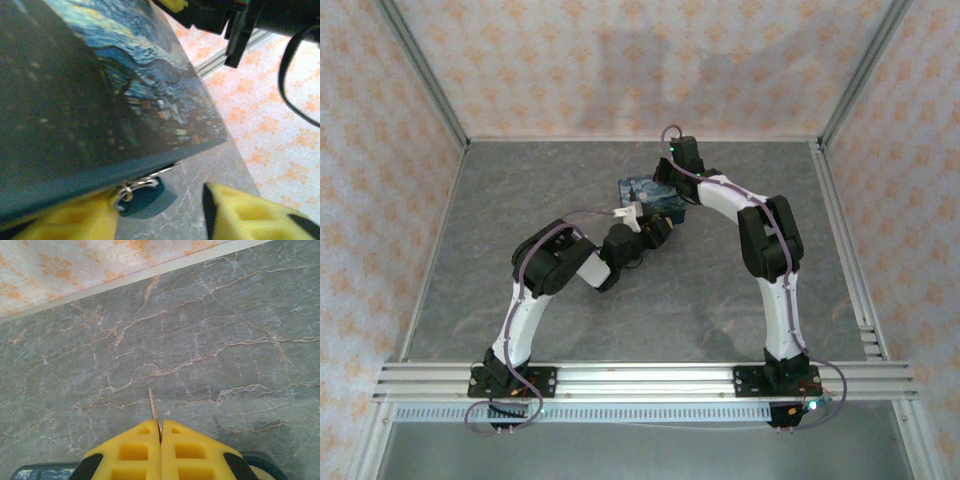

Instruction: Unlock the padlock with the key

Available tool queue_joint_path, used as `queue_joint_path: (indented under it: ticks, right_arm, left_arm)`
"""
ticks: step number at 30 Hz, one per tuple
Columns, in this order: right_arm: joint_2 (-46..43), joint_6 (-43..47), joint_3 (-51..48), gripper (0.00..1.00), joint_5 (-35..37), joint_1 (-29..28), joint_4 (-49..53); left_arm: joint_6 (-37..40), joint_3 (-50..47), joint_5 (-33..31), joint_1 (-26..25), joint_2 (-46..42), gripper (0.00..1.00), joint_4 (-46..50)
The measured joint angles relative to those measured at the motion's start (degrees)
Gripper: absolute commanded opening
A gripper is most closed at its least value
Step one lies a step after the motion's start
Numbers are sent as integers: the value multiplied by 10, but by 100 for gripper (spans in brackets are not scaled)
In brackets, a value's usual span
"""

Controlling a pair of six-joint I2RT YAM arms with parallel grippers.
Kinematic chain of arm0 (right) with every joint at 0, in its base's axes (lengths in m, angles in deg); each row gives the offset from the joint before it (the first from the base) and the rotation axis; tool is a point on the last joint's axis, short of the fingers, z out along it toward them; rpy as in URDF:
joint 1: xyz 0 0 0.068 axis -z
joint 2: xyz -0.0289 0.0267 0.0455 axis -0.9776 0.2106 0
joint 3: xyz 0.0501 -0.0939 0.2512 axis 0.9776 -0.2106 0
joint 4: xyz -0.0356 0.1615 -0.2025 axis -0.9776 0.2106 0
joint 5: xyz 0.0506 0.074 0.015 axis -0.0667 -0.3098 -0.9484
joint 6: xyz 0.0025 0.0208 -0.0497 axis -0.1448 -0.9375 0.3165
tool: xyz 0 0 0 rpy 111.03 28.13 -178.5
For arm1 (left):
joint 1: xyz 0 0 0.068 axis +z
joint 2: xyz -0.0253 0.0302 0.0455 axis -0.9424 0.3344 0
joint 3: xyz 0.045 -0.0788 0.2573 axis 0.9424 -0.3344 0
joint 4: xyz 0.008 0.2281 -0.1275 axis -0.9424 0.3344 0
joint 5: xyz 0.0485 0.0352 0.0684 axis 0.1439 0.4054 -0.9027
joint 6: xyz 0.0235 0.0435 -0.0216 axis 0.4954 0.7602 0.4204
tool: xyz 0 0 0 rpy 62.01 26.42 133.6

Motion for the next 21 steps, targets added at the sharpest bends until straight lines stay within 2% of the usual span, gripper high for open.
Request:
queue_joint_path:
  ticks: [3, 10, 13, 21]
  right_arm:
    - [0, 0, 1, 0, -3, -4, 0]
    - [-7, 0, 0, 0, -15, -13, 19]
    - [-9, 0, -2, 0, -18, -16, 24]
    - [-15, 0, -9, 0, -25, -17, 26]
  left_arm:
    - [-10, 0, -2, 1, 8, 39, -11]
    - [-17, -5, 7, 1, 9, 50, -33]
    - [-12, -9, 9, -1, 9, 62, -45]
    - [-8, -12, -12, -10, 6, 70, -59]
